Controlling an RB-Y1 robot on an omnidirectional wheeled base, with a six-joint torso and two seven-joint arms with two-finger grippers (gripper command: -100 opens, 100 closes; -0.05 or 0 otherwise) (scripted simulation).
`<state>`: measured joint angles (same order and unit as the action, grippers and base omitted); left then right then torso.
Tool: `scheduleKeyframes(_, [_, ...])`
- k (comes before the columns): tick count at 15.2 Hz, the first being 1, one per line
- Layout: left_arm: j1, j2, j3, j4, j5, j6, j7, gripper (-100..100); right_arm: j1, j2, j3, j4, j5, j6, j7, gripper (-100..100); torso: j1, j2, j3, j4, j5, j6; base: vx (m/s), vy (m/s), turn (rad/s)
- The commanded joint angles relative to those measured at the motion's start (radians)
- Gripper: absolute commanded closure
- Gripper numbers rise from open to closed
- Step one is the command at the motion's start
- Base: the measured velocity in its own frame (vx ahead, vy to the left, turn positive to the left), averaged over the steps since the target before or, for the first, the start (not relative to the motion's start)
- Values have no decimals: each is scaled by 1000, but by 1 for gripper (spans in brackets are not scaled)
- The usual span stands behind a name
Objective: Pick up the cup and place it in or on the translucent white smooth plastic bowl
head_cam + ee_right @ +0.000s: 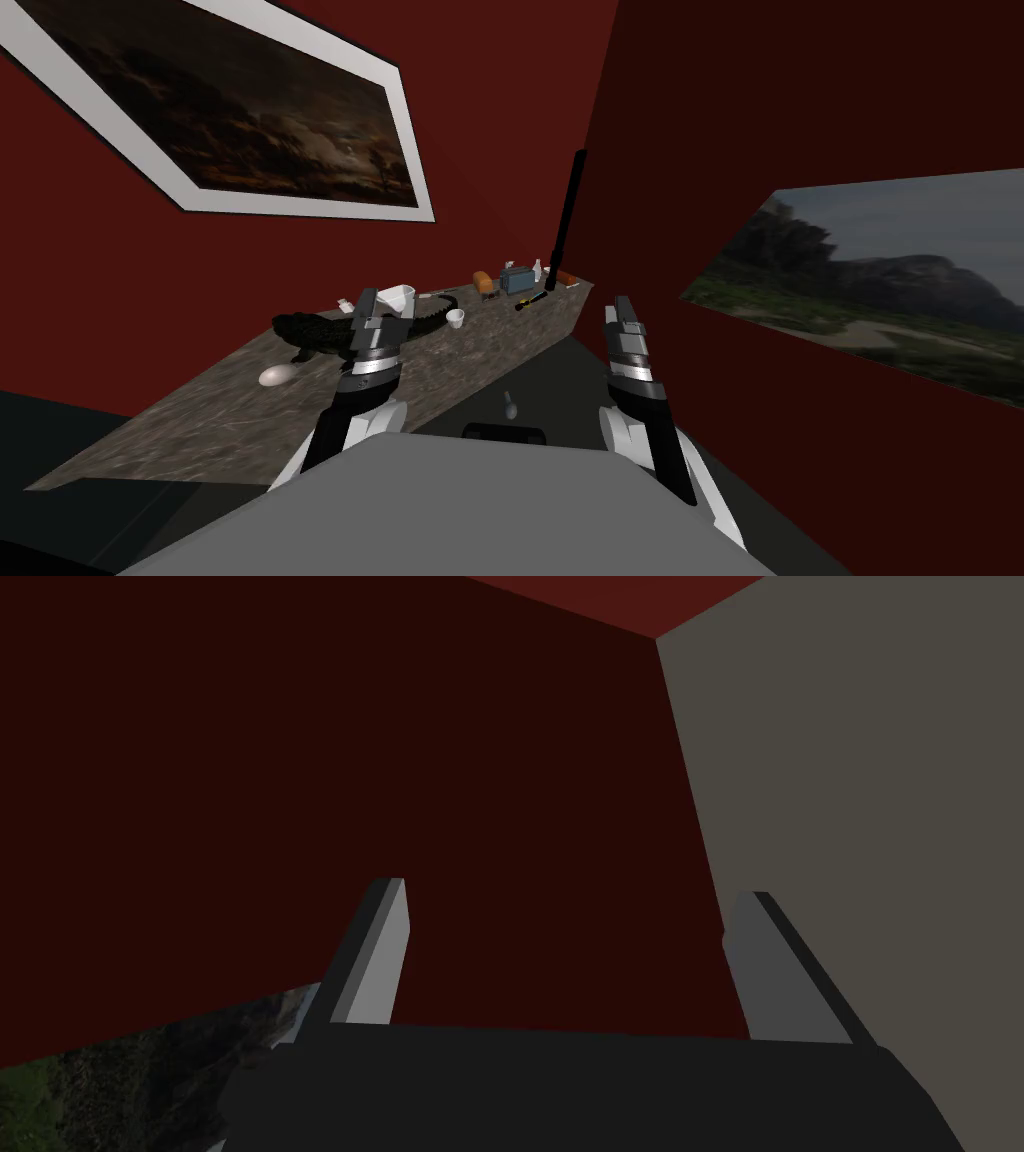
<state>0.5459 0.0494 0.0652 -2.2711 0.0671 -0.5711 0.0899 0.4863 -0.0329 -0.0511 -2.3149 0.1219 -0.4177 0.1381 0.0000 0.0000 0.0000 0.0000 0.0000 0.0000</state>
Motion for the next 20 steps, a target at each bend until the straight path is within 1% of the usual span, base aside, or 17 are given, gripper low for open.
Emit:
scheduleKeyframes(1, [0,28,24,-6,7,39,3,-100,0,0,0,0,0,0,0,0,0,0,0,0,0,0,15,-24,30])
scheduleKeyframes(2, [0,28,24,-6,7,39,3,-100,0,0,0,0,0,0,0,0,-1,-1,0,0,0,0,25,-49,34])
scheduleKeyframes(4, [0,49,59,-14,19,90,9,-100,0,0,0,0,0,0,0,0,-4,-2,-1,0,-1,0,45,-77,33])
scheduleKeyframes(5, [0,49,59,-14,19,97,9,-100,0,0,0,0,0,0,0,0,-5,-3,-2,-1,-1,0,57,-77,32])
scheduleKeyframes(6, [1,58,80,-20,27,128,12,-100,0,0,0,0,0,0,0,0,-5,-4,-2,-1,-1,0,56,-86,23])
scheduleKeyframes(7, [1,58,80,-20,27,135,12,-100,0,0,0,0,0,0,0,0,-6,-4,-2,-1,-1,0,51,-78,22])
scheduleKeyframes(8, [3,65,105,-26,35,166,16,-100,0,0,0,0,0,0,0,0,-6,-4,-2,-1,-1,0,58,-76,22])
scheduleKeyframes(9, [3,65,105,-26,35,178,16,-100,0,0,0,0,0,0,0,0,-6,-4,-2,-1,-1,0,54,-70,18])
scheduleKeyframes(10, [5,71,132,-33,45,205,20,-100,0,0,0,0,0,0,0,0,-5,-4,-2,-1,-1,0,53,-67,19])
scheduleKeyframes(11, [5,71,132,-33,45,226,20,-100,0,0,0,0,0,0,0,0,-5,-4,-2,-1,-1,0,50,-66,19])
scheduleKeyframes(12, [5,71,132,-33,45,226,20,-100,0,0,0,0,0,0,0,0,-5,-4,-2,-1,-1,0,36,-49,9])
scheduleKeyframes(13, [8,76,160,-40,56,263,25,-100,0,0,0,0,0,0,0,0,-4,-4,-2,-1,-1,0,46,-55,5])
scheduleKeyframes(14, [8,76,160,-40,56,278,25,-100,0,0,0,0,0,0,0,0,-4,-4,-2,-1,-1,0,51,-63,10])
scheduleKeyframes(15, [11,79,190,-48,69,307,31,-100,0,0,0,0,0,0,0,0,-4,-4,-2,-1,-1,0,58,-78,12])
scheduleKeyframes(17, [11,79,190,-48,69,335,31,-100,0,0,0,0,0,0,0,0,-6,-4,-2,-1,-1,0,52,-73,10])
scheduleKeyframes(18, [16,82,222,-55,82,365,37,-100,0,0,0,0,0,0,0,0,-5,-4,-2,-1,-1,0,45,-61,-2])
scheduleKeyframes(20, [16,82,222,-55,82,395,37,-100,0,0,0,0,0,0,0,0,-5,-4,-2,-1,-1,0,45,-54,7])
